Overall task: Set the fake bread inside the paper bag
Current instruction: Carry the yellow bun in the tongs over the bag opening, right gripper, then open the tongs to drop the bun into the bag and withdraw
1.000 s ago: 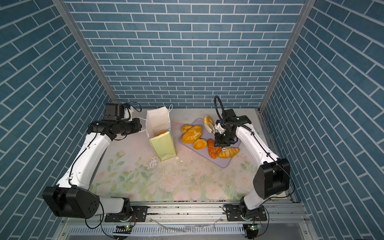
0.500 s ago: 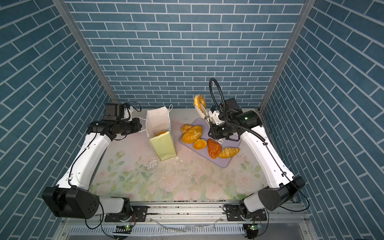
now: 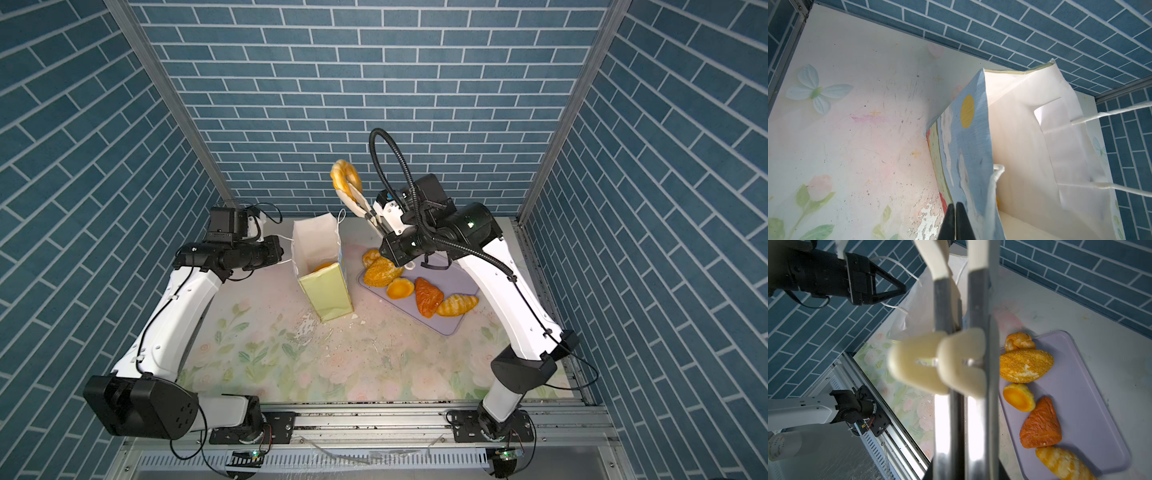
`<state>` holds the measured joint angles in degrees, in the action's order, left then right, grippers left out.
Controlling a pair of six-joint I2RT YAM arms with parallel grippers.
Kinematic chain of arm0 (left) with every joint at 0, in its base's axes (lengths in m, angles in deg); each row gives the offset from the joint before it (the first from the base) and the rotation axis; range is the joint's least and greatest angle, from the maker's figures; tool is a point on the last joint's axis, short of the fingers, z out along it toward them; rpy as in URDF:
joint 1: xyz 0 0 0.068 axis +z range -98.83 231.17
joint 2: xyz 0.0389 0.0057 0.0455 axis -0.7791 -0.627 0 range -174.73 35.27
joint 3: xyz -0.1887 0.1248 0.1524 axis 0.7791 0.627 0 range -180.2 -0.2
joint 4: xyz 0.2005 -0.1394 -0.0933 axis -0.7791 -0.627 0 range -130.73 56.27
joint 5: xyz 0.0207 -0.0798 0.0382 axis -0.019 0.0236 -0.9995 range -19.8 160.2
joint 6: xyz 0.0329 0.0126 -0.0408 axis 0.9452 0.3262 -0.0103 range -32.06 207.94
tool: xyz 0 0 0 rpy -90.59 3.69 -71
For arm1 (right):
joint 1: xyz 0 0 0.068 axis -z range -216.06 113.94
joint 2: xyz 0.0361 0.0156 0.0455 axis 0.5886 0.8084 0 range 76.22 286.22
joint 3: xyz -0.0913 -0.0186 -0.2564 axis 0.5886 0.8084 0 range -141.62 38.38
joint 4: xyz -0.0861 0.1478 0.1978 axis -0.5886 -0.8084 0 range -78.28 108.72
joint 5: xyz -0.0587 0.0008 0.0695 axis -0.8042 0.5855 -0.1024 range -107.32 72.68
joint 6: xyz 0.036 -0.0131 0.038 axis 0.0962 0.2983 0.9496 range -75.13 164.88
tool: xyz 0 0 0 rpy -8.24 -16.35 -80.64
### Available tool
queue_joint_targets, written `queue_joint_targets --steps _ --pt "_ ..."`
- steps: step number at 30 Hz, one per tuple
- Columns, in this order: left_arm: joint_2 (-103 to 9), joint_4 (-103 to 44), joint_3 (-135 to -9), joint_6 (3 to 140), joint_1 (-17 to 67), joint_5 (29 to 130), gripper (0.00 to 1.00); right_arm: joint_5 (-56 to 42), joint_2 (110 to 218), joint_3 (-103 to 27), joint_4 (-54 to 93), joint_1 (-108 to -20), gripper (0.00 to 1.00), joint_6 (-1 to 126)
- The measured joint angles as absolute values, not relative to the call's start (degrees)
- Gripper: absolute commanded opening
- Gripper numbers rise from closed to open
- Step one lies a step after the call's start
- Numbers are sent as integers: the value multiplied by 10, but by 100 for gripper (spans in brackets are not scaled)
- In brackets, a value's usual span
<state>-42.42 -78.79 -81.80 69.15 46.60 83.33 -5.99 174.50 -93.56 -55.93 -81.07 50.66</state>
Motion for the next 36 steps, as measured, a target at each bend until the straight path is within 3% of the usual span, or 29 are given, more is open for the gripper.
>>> queue_joint_targets --steps 10,18,24,36 --pt "-424 -788 -818 692 466 833 7 -37 1805 -986 -569 -877 11 490" --pt "-423 -788 -818 692 466 834 7 -12 1798 -857 -539 -882 13 491" --pt "-413 -784 -807 692 466 833 7 -15 1799 -825 -531 -883 25 496" --pt "-412 -784 -805 693 466 833 7 -46 1806 -853 -534 -882 37 495"
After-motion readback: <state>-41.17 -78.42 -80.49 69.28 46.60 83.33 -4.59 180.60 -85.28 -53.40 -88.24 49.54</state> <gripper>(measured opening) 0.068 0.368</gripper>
